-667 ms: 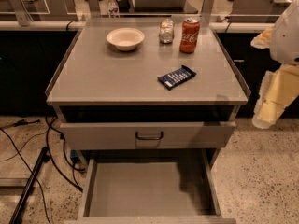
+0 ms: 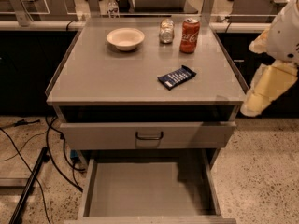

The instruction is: Place rxbar blueberry into middle drawer

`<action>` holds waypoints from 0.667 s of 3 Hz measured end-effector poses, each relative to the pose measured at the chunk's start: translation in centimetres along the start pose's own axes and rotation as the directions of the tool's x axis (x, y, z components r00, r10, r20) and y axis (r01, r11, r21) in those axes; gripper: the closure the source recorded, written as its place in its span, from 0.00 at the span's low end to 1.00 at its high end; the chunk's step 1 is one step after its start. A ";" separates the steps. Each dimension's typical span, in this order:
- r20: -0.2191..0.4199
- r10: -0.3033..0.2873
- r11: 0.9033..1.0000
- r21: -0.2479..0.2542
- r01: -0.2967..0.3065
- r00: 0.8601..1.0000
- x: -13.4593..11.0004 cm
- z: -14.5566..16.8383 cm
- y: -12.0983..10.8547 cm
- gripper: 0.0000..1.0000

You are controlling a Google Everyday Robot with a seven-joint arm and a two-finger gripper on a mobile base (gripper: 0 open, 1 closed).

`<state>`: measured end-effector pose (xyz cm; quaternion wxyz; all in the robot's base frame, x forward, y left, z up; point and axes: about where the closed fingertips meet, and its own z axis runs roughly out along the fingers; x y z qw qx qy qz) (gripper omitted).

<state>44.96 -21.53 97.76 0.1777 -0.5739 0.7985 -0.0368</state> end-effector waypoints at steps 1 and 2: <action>0.069 0.152 0.988 0.030 -0.154 0.986 -0.9 0.9 -2.6 0.43; 0.132 0.312 0.946 0.043 -0.320 0.941 -2.0 2.2 -5.6 0.66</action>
Offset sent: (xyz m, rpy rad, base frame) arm 0.1081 0.0006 -0.0034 0.3266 -0.0778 -0.4830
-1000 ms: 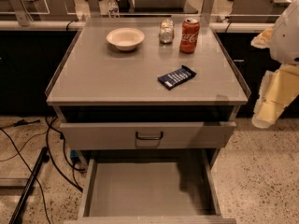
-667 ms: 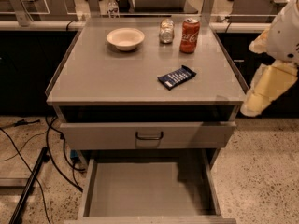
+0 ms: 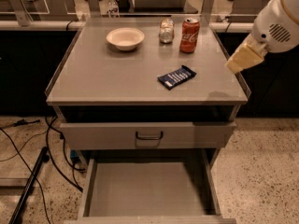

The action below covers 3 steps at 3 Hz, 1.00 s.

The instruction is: Place rxbar blueberry into middle drawer

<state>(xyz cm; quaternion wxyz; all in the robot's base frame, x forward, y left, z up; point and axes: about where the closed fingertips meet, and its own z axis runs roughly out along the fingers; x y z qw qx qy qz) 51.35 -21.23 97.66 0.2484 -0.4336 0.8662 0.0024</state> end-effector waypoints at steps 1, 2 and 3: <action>0.039 0.097 0.989 0.110 -0.101 0.994 -4.0 3.2 -1.4 0.95; 0.051 0.129 0.982 0.131 -0.135 0.990 -3.8 2.6 -2.1 1.00; 0.046 0.156 0.971 0.178 -0.162 0.987 -3.9 4.2 -2.2 1.00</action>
Offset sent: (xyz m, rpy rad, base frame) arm 0.0278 0.0233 0.0009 0.0281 -0.0511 -0.0792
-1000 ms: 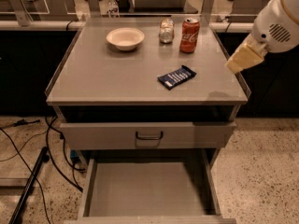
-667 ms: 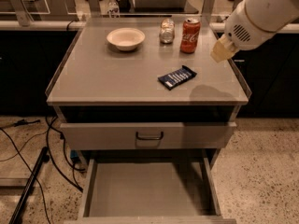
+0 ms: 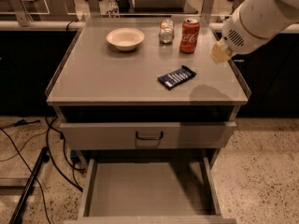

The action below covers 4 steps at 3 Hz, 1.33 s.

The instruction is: Place rxbar blueberry into middle drawer

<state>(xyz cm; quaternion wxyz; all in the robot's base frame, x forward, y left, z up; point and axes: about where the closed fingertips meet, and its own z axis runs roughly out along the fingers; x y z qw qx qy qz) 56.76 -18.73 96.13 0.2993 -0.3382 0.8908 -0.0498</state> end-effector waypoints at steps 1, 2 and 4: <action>0.017 0.096 0.993 0.060 -0.097 0.995 -0.3 2.1 -0.6 1.00; 0.047 0.164 0.984 0.066 -0.167 0.985 -1.3 4.4 -0.6 1.00; 0.119 0.268 0.963 -0.022 -0.268 0.956 -2.4 8.0 -0.2 1.00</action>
Offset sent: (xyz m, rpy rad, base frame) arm 0.0602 0.0192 -0.0474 0.1377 -0.0739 -0.2254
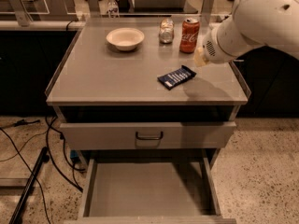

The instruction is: Place rxbar blueberry into middle drawer

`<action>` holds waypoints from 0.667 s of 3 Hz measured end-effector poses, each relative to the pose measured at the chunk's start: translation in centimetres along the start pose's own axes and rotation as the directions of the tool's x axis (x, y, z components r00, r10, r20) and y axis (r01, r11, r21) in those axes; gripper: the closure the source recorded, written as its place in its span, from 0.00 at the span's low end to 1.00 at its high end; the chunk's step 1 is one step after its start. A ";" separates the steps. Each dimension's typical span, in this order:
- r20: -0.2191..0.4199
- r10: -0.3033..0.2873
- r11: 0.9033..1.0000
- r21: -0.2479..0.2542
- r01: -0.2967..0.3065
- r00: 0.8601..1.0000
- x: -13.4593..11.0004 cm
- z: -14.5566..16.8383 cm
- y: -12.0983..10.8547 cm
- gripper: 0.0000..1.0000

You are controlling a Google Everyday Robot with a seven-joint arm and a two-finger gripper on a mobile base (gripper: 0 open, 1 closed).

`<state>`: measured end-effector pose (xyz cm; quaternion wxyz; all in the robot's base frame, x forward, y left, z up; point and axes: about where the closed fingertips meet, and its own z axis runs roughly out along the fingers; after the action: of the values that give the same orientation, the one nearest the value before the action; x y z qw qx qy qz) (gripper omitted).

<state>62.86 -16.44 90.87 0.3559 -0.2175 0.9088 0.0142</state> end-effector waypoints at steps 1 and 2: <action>0.066 0.048 0.998 -0.053 -0.044 0.997 1.0 1.6 0.4 1.00; 0.100 0.051 0.998 -0.046 -0.046 0.994 0.1 1.1 0.1 1.00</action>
Offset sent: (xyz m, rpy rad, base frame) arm 0.0006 0.0026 -0.0160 0.0661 -0.0160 0.0076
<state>63.49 -16.18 89.92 0.3963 -0.2020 0.8940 0.0538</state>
